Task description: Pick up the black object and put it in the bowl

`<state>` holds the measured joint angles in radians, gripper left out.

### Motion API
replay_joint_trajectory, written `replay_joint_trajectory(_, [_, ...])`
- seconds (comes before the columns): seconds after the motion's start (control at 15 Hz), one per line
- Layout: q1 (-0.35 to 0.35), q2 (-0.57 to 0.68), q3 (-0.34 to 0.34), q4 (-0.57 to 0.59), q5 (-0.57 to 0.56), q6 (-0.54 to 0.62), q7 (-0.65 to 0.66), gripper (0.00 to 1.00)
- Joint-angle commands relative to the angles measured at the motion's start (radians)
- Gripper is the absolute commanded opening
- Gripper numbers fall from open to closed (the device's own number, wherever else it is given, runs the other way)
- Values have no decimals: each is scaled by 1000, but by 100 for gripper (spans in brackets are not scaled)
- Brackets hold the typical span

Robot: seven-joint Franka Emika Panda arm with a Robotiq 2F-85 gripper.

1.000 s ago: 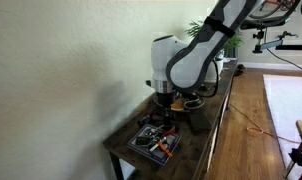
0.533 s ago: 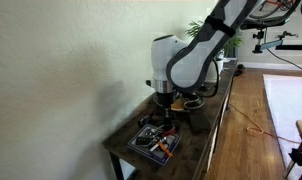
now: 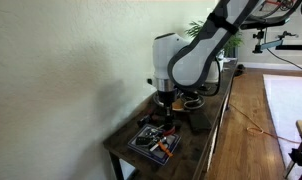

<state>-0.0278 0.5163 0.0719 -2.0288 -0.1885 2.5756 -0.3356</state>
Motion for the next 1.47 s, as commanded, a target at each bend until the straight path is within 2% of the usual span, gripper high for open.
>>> replay_joint_trajectory(0.0, [3, -99, -24, -88, -7, 15, 28, 18])
replay_joint_trajectory(0.53, [5, -146, -55, -99, -9, -4, 45, 18])
replay_joint_trajectory(0.6, [6, -142, -52, -97, -8, -10, 42, 68])
replay_joint_trajectory(0.67, [7, -140, -49, -98, -7, -12, 37, 69])
replay_joint_trajectory(1.0, [9, -140, -28, -121, 1, -29, 22, 98])
replay_joint_trajectory(1.4, [-4, -131, -2, -153, 4, -27, -40, 100])
